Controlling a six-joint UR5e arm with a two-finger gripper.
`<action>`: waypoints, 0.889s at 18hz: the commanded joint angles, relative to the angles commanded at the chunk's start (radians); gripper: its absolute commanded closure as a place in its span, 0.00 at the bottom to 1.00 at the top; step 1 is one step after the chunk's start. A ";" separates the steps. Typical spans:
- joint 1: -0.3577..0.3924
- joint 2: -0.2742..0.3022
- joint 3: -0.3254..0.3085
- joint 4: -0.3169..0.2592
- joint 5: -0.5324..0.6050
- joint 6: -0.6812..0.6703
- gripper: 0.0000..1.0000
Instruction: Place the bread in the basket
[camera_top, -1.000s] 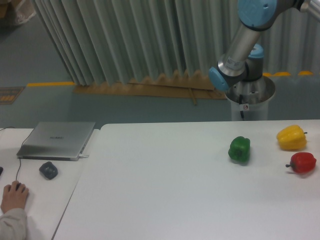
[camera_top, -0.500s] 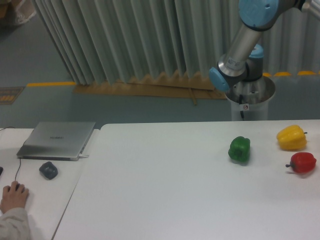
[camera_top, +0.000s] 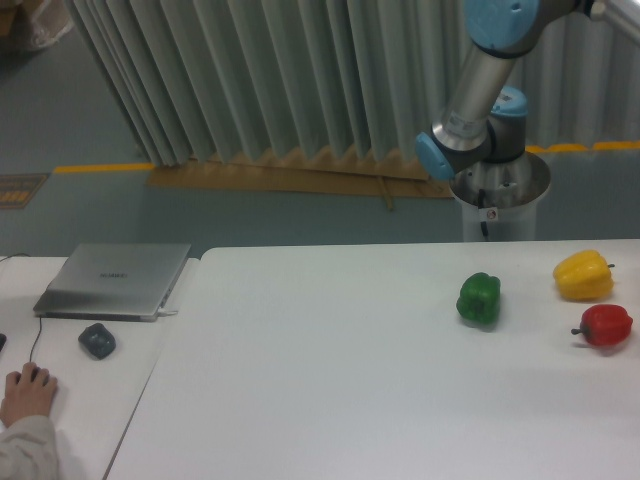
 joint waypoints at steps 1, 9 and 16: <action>-0.024 0.025 -0.008 -0.006 0.006 -0.003 0.00; -0.227 0.109 -0.031 -0.149 0.005 -0.215 0.00; -0.238 0.112 -0.034 -0.153 0.009 -0.207 0.00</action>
